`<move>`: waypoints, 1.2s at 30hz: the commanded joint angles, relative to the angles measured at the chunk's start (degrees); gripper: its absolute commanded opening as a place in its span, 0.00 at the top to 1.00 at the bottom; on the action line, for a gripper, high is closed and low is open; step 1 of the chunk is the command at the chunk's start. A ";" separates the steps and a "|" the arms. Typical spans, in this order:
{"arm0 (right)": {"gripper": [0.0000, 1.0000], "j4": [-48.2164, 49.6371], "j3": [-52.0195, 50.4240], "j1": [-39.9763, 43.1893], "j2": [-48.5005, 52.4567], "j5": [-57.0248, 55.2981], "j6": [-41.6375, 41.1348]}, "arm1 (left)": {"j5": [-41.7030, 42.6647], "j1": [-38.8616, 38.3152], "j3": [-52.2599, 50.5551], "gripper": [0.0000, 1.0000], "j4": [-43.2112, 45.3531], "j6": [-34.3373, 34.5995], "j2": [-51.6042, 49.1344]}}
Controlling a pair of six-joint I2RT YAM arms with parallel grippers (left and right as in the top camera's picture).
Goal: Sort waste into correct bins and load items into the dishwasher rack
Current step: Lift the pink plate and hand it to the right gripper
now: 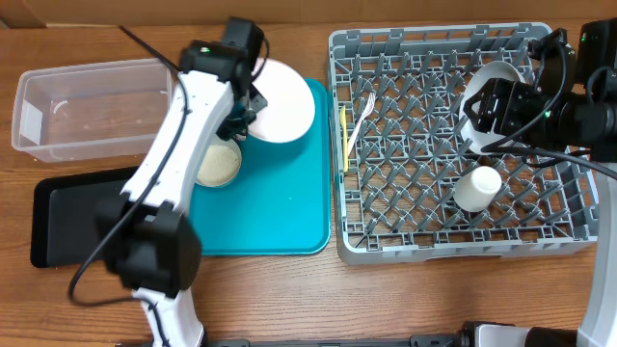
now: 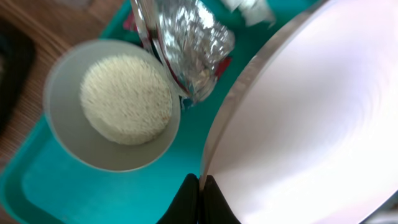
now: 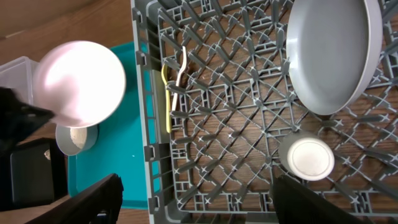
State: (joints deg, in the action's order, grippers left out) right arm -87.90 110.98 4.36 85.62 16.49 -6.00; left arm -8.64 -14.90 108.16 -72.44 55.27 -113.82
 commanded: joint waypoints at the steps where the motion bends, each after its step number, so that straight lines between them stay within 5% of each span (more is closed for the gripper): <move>1: 0.20 0.55 -0.02 -0.22 -0.28 4.42 -0.02 | -2.40 0.63 2.01 0.96 -0.13 -9.75 8.68; 11: 0.25 5.53 -0.02 -1.86 -0.28 26.67 7.10 | 4.11 0.61 2.01 0.96 1.01 -28.37 26.14; 21: 0.25 13.81 -0.02 -14.88 1.60 26.18 13.97 | 10.69 0.33 2.01 0.96 0.22 -30.03 35.36; 27: 0.13 19.89 -0.02 -17.20 5.11 28.15 15.91 | 14.84 -0.70 2.01 0.96 -1.81 -31.61 38.01; 31: 0.15 21.68 -0.02 -17.29 6.93 34.14 18.62 | 16.57 -1.33 2.01 0.96 -2.08 -32.59 39.19; 36: 0.29 21.31 -0.02 -19.08 8.76 47.82 26.45 | 18.82 -1.77 2.01 0.96 -2.78 -33.05 39.47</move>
State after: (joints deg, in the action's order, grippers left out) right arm -66.48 110.98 -12.97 93.51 53.12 14.04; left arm 7.27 -15.77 109.12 -75.11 23.68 -75.31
